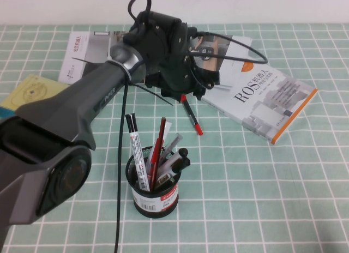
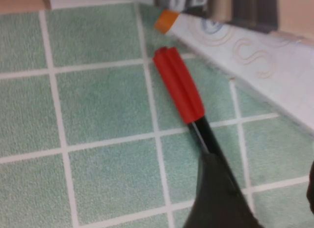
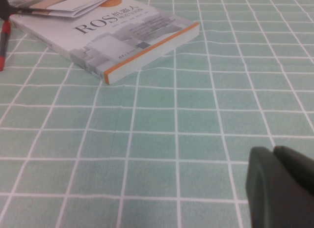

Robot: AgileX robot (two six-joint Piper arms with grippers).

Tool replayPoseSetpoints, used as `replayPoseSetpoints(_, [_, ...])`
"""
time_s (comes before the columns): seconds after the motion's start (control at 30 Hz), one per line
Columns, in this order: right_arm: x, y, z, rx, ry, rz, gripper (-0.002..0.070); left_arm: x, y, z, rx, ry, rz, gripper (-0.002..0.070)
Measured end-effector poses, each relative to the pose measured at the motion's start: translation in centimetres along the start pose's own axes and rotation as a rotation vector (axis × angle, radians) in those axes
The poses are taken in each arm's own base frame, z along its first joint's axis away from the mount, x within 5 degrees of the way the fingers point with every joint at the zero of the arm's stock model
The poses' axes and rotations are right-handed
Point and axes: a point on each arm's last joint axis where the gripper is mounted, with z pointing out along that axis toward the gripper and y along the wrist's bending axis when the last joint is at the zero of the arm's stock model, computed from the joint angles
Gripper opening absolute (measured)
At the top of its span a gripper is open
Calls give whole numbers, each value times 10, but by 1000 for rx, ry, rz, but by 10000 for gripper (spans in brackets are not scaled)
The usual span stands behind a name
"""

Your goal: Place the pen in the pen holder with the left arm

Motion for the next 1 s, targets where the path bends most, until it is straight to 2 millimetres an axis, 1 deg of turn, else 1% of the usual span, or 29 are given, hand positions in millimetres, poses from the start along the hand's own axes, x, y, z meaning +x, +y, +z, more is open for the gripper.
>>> replayPoseSetpoints(0.4, [0, 0, 0, 0, 0, 0, -20, 6, 5, 21, -35, 31, 8, 349])
replayPoseSetpoints(0.63, [0, 0, 0, 0, 0, 0, -20, 7, 7, 23, -54, 30, 20, 349])
replayPoseSetpoints(0.8, [0, 0, 0, 0, 0, 0, -20, 10, 9, 29, -76, 51, 27, 349])
replayPoseSetpoints(1.0, [0, 0, 0, 0, 0, 0, -20, 10, 9, 29, -76, 51, 29, 349])
